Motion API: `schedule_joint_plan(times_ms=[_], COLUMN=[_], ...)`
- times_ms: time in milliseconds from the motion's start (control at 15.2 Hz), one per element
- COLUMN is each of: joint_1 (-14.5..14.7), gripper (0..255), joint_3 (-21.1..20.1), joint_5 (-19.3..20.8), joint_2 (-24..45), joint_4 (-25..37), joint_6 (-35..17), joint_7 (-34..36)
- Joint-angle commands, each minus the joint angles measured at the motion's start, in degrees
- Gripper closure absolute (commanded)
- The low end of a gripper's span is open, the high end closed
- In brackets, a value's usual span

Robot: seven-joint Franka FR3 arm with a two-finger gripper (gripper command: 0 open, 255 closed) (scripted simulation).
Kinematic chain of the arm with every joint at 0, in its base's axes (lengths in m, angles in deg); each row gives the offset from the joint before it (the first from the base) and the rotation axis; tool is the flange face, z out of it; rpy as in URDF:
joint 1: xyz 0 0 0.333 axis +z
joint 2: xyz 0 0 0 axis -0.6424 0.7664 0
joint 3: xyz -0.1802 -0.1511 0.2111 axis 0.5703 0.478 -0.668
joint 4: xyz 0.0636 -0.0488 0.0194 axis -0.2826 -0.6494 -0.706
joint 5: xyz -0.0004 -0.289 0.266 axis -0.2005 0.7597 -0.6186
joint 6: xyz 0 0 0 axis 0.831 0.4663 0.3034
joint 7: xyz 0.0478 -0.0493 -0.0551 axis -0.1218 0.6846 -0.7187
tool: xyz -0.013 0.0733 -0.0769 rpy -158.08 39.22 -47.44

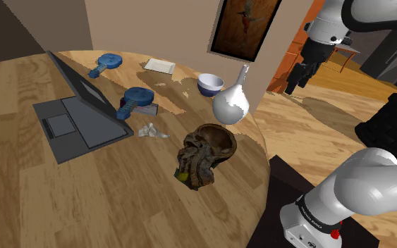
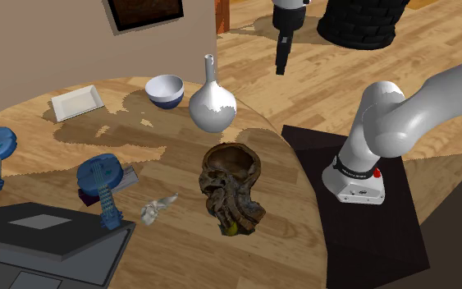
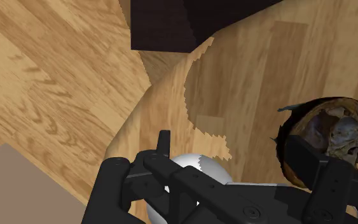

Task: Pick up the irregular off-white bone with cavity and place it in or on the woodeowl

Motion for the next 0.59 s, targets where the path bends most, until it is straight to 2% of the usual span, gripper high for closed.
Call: schedule_joint_plan(times_ms=[0, 528], joint_1=[0.00, 3.59], gripper=[0, 0], joint_3=[0.00, -5.88], joint_5=[0.00, -4.44], joint_2=[0.00, 11.71], joint_4=[0.00, 2.34], joint_6=[0.00, -8.16], joint_7=[0.00, 6.09])
